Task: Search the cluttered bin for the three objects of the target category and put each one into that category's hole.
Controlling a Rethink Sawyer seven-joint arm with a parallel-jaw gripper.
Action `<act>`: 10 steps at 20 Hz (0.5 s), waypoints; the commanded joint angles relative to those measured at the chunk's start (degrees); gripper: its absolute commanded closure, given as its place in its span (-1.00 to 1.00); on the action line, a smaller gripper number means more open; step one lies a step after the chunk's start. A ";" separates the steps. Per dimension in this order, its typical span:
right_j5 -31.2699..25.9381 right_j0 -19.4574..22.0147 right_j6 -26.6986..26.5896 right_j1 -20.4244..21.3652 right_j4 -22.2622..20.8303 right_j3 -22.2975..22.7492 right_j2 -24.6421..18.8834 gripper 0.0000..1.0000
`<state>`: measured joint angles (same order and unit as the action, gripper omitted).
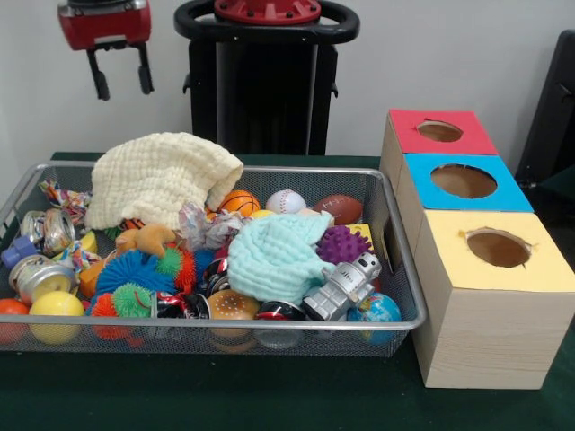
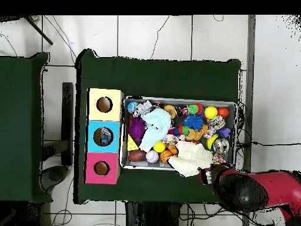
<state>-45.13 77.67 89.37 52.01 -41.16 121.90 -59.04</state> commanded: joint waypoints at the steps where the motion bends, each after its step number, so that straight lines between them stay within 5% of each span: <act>1: 8.07 -8.51 10.90 3.91 -1.48 8.43 3.59 -1.00; 10: 18.10 -23.71 22.72 3.99 -3.60 9.91 18.13 -1.00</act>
<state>-32.15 58.64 92.16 55.36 -41.32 128.31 -50.63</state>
